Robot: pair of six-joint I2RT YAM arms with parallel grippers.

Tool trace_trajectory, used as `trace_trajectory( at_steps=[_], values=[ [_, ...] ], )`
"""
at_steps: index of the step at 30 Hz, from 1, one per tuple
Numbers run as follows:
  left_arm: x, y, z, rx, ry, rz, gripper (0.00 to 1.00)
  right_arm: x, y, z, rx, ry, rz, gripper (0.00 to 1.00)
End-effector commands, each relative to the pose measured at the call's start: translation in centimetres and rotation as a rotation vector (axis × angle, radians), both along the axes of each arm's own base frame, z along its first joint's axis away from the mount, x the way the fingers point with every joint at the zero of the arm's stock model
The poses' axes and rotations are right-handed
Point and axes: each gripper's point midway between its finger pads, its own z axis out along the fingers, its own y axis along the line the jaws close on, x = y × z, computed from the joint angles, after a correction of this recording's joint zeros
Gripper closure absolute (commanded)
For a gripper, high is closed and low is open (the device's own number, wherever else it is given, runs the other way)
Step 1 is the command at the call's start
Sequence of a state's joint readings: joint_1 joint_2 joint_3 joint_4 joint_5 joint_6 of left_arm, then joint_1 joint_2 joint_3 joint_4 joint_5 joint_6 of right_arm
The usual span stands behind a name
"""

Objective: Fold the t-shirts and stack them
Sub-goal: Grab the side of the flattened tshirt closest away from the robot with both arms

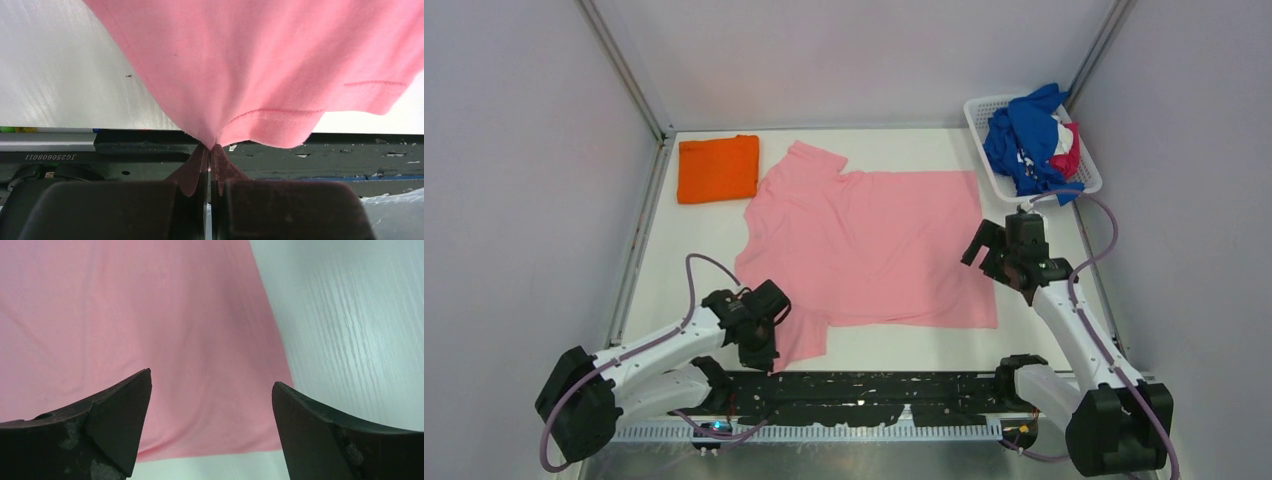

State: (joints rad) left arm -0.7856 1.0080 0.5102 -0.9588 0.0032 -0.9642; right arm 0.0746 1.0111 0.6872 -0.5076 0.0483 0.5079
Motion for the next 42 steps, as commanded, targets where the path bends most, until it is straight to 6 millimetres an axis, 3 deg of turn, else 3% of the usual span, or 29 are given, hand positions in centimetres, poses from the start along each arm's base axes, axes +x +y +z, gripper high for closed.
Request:
trace_trajectory(
  at_steps=[1, 7, 15, 23, 29, 42],
  values=[
    [-0.1, -0.8, 1.4, -0.053, -0.010, -0.023, 1.00, -4.9, -1.0, -2.5, 0.012, 0.139, -0.110, 0.02],
    [-0.4, -1.4, 1.8, -0.101, -0.001, -0.050, 1.00, -9.4, -0.9, -4.9, 0.061, 0.240, -0.198, 0.00],
    [-0.6, -1.3, 2.0, -0.104, 0.001, -0.073, 1.00, -11.2, -0.6, -7.3, 0.136, 0.258, -0.307, 0.14],
    [-1.6, -0.9, 2.0, -0.113, 0.020, -0.055, 1.00, -11.0, -0.7, -9.3, 0.142, 0.264, -0.327, 0.38],
    [-2.5, -0.2, 1.6, -0.101, 0.055, -0.040, 1.00, -9.7, -2.2, -8.7, 0.065, 0.211, -0.357, 0.48],
    [-5.3, -0.7, 0.4, -0.213, 0.114, 0.064, 1.00, -9.1, -2.1, -9.1, 0.051, 0.220, -0.320, 0.80]
  ],
)
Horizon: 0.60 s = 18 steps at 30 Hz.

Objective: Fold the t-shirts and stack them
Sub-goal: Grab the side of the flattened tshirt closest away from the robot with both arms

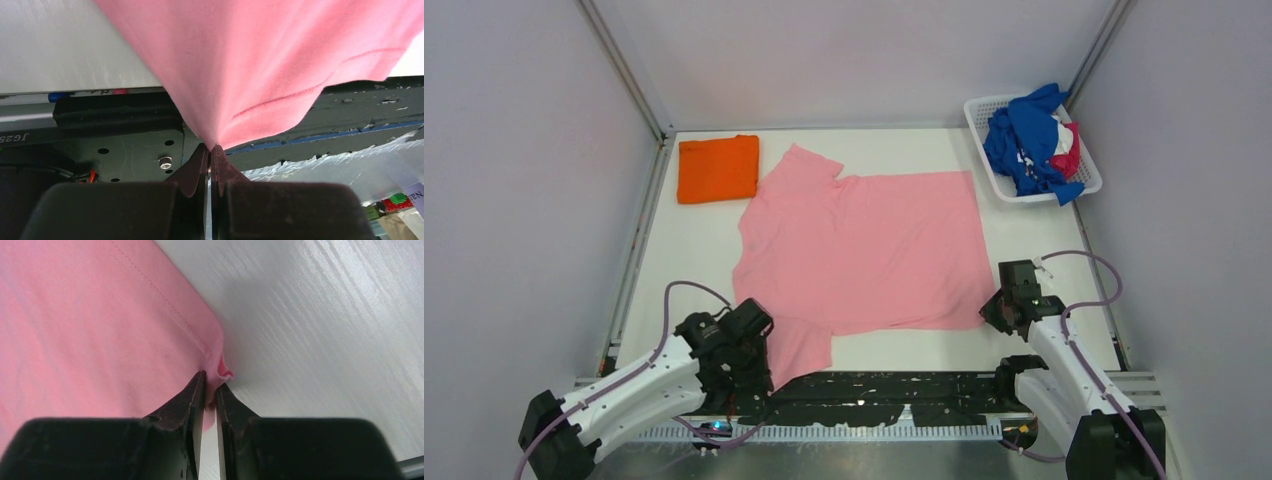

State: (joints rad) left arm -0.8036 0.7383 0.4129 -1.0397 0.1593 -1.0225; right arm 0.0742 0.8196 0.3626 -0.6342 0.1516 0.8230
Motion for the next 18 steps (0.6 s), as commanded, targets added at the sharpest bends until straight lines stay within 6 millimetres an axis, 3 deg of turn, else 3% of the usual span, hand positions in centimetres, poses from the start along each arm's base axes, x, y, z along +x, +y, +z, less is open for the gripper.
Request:
trace_trajectory(
  at_steps=[1, 7, 12, 18],
  values=[
    [-1.3, -0.5, -0.2, -0.042, 0.055, 0.048, 1.00, 0.3, -0.5, -0.1, -0.029, -0.004, 0.006, 0.81],
    [0.8, -2.8, 1.7, -0.143, -0.038, 0.009, 1.00, 0.5, 0.1, 0.4, -0.012, -0.013, 0.064, 0.85],
    [3.2, -5.0, 4.2, -0.194, -0.129, -0.074, 1.00, 1.7, 1.0, 2.0, 0.004, -0.054, 0.141, 0.90],
    [7.2, -7.1, 7.5, -0.240, -0.246, -0.140, 1.00, 3.0, 1.8, 3.3, 0.023, -0.073, 0.206, 0.90]
  ],
)
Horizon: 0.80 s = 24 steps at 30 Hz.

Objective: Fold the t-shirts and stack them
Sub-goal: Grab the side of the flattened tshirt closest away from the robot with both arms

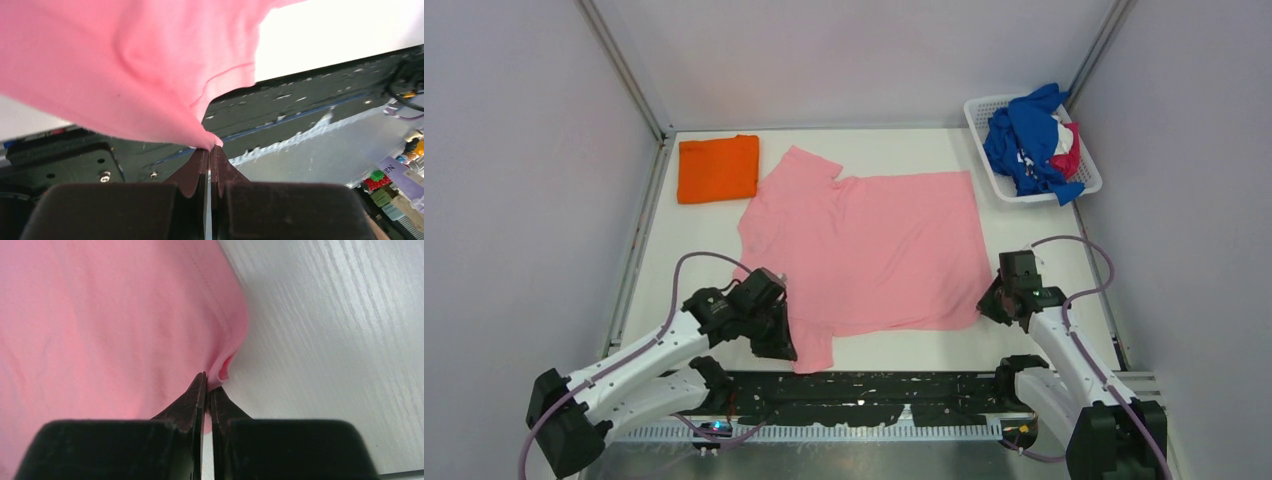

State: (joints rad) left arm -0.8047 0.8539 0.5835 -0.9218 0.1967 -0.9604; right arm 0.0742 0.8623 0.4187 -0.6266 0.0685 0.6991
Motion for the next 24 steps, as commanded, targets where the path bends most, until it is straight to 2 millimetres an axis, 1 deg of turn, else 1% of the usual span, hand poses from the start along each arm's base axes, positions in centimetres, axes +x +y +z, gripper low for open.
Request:
trace_trajectory(
  at_steps=[1, 6, 7, 8, 9, 10, 12, 13, 14, 15, 18, 19, 24],
  values=[
    [4.0, -2.5, 3.3, -0.103, -0.140, -0.065, 1.00, 2.4, 0.7, 2.5, 0.015, -0.079, 0.072, 0.90],
    [7.7, -2.6, 4.5, -0.123, -0.185, -0.025, 1.00, 3.7, 0.9, 3.5, 0.012, -0.088, 0.091, 0.91],
    [8.4, -2.7, 4.8, -0.141, -0.190, -0.013, 1.00, 4.2, 1.2, 4.0, 0.027, -0.101, 0.103, 0.91],
    [9.1, -2.7, 5.2, -0.160, -0.195, -0.003, 1.00, 4.3, 1.5, 4.0, 0.037, -0.092, 0.116, 0.91],
    [9.9, -2.7, 5.5, -0.172, -0.204, 0.013, 1.00, 4.7, 1.6, 4.6, 0.037, -0.097, 0.122, 0.91],
    [10.6, -2.6, 5.9, -0.183, -0.216, 0.024, 1.00, 4.9, 1.6, 4.6, 0.033, -0.085, 0.130, 0.91],
    [12.3, -2.4, 6.7, -0.202, -0.239, 0.059, 1.00, 5.6, 1.6, 5.4, 0.026, -0.087, 0.138, 0.91],
    [13.0, -2.4, 7.2, -0.213, -0.249, 0.070, 1.00, 5.7, 1.5, 5.3, 0.024, -0.075, 0.139, 0.91],
    [13.9, -2.3, 7.8, -0.224, -0.259, 0.085, 1.00, 6.1, 1.6, 5.8, 0.025, -0.086, 0.144, 0.91],
    [14.4, -2.2, 8.2, -0.229, -0.261, 0.099, 1.00, 6.2, 1.6, 5.6, 0.025, -0.070, 0.146, 0.91],
    [16.2, -1.8, 9.1, -0.244, -0.254, 0.138, 1.00, 6.8, 1.7, 6.2, 0.026, -0.062, 0.156, 0.91],
    [16.7, -1.7, 9.2, -0.245, -0.247, 0.144, 1.00, 6.9, 1.8, 6.1, 0.024, -0.055, 0.160, 0.91],
    [18.8, -1.3, 9.8, -0.231, -0.219, 0.168, 1.00, 8.2, 1.8, 7.2, 0.018, -0.059, 0.174, 0.91]
  ],
)
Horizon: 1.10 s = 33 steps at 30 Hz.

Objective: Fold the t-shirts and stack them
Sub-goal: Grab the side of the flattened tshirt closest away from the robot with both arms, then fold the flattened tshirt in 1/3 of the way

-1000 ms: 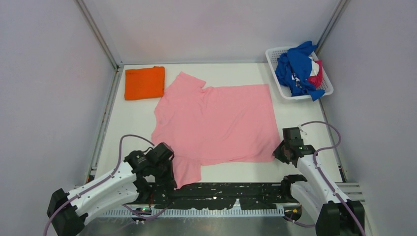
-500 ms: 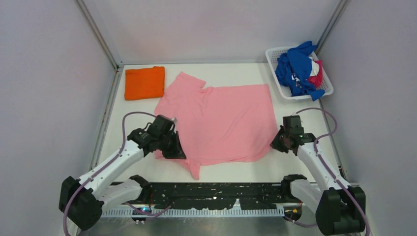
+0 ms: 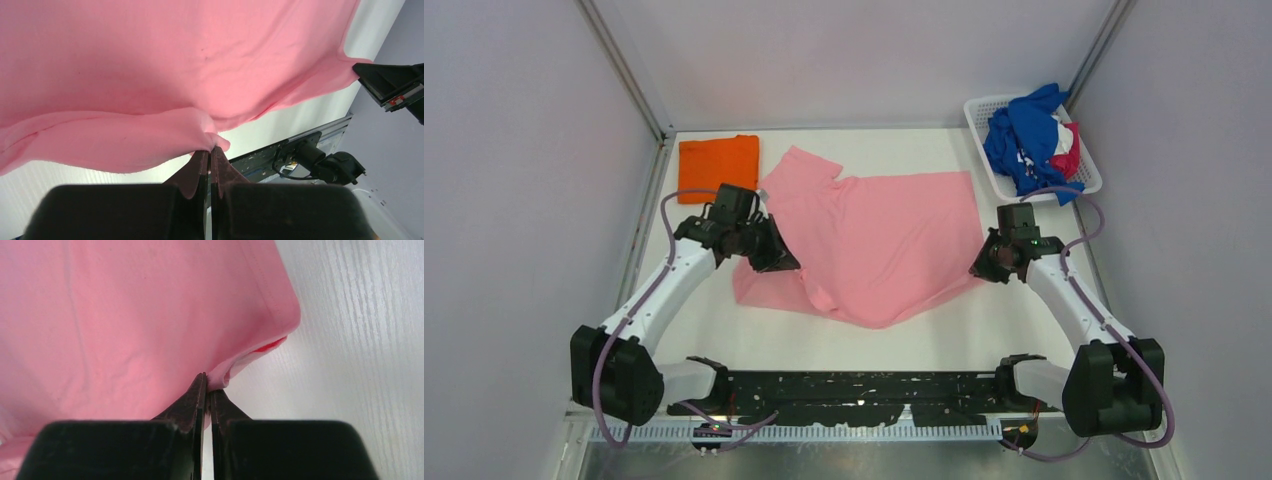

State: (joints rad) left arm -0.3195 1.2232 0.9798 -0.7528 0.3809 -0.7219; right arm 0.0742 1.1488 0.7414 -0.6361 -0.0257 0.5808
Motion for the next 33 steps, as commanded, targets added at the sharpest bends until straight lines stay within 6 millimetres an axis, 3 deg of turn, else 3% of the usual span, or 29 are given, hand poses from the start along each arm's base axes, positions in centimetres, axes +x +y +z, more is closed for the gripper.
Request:
trace_trajectory(
  at_steps=[1, 9, 19, 27, 33],
  values=[
    [2.2, -0.3, 1.7, -0.032, -0.029, -0.019, 1.00, 1.7, 0.1, 1.9, -0.006, -0.032, 0.025, 0.91],
    [5.2, 1.6, 2.8, -0.010, -0.056, 0.053, 1.00, 3.7, -0.3, 3.5, -0.031, -0.047, 0.022, 0.91],
    [7.3, 4.2, 3.9, 0.005, -0.126, 0.112, 1.00, 5.1, -2.3, 3.6, -0.088, -0.016, -0.024, 0.90],
    [9.9, 4.8, 4.3, 0.034, -0.190, 0.119, 1.00, 6.6, -2.8, 3.5, -0.099, -0.010, -0.039, 0.89],
    [12.2, 4.5, 3.3, 0.043, -0.158, 0.104, 1.00, 7.3, -2.9, 3.0, -0.093, 0.002, -0.041, 0.85]
  ],
)
